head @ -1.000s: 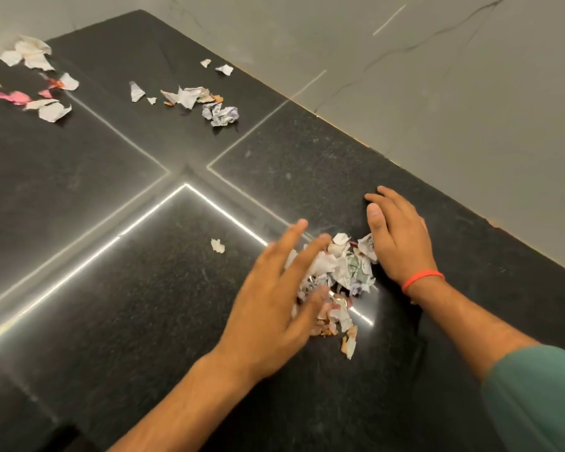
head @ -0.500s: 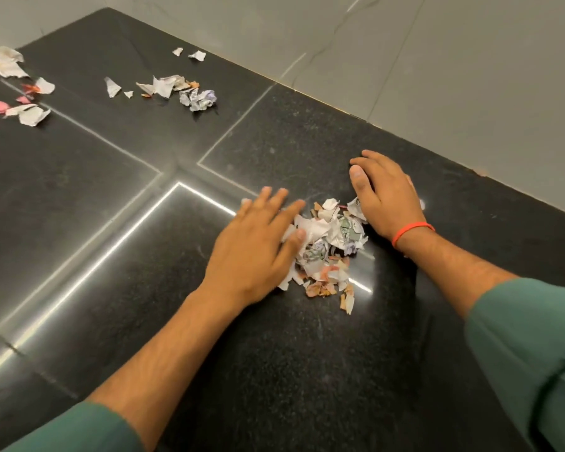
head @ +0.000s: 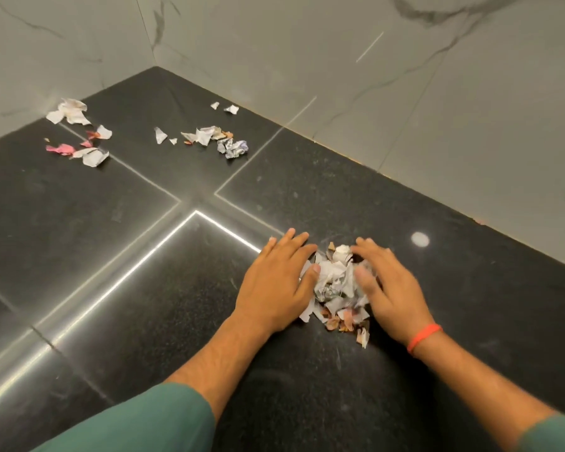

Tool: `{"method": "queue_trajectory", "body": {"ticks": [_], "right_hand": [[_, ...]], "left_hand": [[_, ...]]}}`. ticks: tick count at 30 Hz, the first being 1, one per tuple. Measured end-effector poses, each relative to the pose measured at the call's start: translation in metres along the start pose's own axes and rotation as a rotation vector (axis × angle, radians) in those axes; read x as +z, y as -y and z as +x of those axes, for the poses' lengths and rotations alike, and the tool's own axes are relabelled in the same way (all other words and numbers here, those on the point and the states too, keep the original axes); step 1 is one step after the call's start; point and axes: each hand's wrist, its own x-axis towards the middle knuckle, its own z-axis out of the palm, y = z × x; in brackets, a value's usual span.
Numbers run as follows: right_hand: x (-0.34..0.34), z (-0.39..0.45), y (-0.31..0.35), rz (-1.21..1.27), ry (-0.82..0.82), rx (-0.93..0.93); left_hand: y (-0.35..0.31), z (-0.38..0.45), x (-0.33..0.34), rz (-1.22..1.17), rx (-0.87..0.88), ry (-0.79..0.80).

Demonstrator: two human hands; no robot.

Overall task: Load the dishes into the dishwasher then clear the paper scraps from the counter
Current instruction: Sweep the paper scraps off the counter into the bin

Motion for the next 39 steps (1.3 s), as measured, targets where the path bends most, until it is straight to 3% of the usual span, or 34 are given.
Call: {"method": "queue_trajectory", "body": {"ticks": [4,13,29,39], "right_hand": [[0.005,-0.027,0.016,-0.048,0.073,-0.076],[0.006,-0.024,0.024,-0.196,0.147,-0.025],[0.036,-0.009,0.039,-0.143,0.029,-0.137],[0.037,-0.009,0.035,-0.287,-0.018,-0.221]], "left_hand": [[-0.002,0.001,0.0,0.004,-0.006,-0.01],[-0.004,0.001,0.004,0.045,-0.001,-0.046],[-0.003,0.001,0.002,-0.056,-0.022,-0.035],[-0.004,0.0,-0.002,-0.094,-0.036,-0.013]]}}
